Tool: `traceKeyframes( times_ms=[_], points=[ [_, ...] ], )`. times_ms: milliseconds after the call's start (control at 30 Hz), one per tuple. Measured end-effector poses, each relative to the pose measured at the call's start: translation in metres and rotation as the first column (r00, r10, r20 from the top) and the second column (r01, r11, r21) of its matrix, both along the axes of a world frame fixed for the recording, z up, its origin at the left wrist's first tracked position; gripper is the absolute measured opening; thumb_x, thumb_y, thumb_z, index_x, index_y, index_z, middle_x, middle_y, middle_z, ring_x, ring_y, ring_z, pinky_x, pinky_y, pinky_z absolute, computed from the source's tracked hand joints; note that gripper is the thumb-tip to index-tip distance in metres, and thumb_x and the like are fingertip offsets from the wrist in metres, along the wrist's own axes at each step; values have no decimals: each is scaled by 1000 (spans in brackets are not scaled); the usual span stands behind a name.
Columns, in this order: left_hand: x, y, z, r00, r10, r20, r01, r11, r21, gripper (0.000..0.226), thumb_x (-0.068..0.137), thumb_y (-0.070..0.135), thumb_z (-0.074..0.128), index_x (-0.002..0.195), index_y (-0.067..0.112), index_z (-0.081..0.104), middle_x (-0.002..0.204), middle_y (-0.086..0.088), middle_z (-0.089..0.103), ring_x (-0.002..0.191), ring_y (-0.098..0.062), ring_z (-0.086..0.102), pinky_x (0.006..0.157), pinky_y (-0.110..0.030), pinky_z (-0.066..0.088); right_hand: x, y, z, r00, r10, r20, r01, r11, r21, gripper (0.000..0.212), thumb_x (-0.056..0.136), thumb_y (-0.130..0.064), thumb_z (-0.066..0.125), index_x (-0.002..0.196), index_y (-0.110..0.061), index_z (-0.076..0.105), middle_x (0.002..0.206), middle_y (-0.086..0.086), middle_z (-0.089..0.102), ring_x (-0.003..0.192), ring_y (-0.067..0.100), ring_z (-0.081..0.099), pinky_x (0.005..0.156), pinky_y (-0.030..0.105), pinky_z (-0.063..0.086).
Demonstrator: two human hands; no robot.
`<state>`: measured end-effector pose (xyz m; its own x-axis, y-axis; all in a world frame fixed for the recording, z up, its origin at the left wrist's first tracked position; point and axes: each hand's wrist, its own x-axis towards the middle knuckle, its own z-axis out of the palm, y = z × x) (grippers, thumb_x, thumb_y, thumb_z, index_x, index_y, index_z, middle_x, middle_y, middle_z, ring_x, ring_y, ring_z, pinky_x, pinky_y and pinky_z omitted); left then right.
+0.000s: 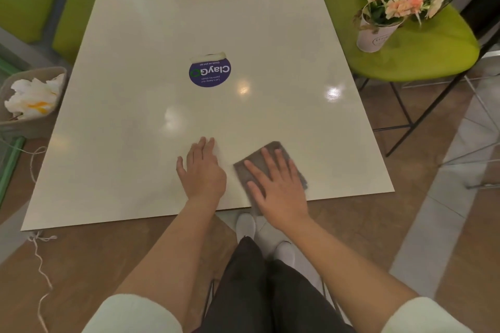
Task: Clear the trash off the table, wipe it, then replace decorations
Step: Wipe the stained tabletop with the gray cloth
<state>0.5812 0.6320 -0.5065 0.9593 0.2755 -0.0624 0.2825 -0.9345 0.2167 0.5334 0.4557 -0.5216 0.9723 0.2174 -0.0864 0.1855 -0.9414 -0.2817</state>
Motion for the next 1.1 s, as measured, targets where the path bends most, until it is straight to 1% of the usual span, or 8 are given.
traceKeyframes(
  times_ms=[233,433,567,667,867,933,1033,1100],
  points=[
    [3,0,7,999,6,-48,-8,999,-31,49,104,18,28,151,31,29,159,11,23,147,-10,17,119,-39,3,-8,-133,-1,878,-478,17,478,874,-93,59,98,-59,12,153,-41,22,163,5,15,151,29,6,122,48,7],
    [9,7,20,997,-38,-60,36,999,-38,49,102,17,31,148,30,37,157,8,29,141,-15,29,118,-38,12,9,-108,-2,728,-685,19,685,727,-58,60,99,-50,14,154,-29,26,162,14,16,149,37,10,120,56,6],
    [11,12,23,998,-43,-50,41,998,-48,51,99,13,34,147,31,40,156,9,31,139,-15,32,117,-35,15,15,-29,5,890,-454,-32,450,888,-98,66,96,-53,2,157,-31,11,164,13,3,150,35,-2,120,52,-4],
    [12,13,22,999,-44,-2,44,998,-47,55,94,9,39,144,31,44,152,9,37,135,-17,36,111,-33,20,18,30,6,975,-219,-34,218,976,-25,61,99,-50,8,156,-31,12,164,12,1,150,33,-7,119,51,-8],
    [8,16,12,991,-68,114,76,995,-70,60,84,3,47,137,29,52,143,8,48,126,-20,42,98,-32,26,29,38,-1,995,104,-1,-104,993,48,52,102,-54,22,152,-43,22,164,0,8,152,24,-2,122,45,-4],
    [9,20,11,988,-83,131,95,992,-87,62,82,0,45,136,29,53,142,9,49,124,-19,43,98,-32,25,40,17,-3,999,52,-4,-52,998,19,51,102,-56,21,152,-47,17,164,-3,4,152,21,-6,122,42,-5],
    [10,29,11,985,-120,126,136,983,-124,61,84,-2,44,135,30,54,140,12,51,123,-17,44,100,-30,26,57,-8,-2,985,-171,0,171,985,-10,57,101,-59,18,155,-41,13,165,0,3,151,22,-9,122,41,-8],
    [11,34,13,986,-110,122,140,954,-266,59,88,-2,41,136,30,54,134,10,57,120,-17,49,99,-29,33,61,-13,0,959,-283,-3,283,959,-35,65,97,-64,16,156,-36,12,165,2,3,151,23,-7,121,42,-9]
  ],
)
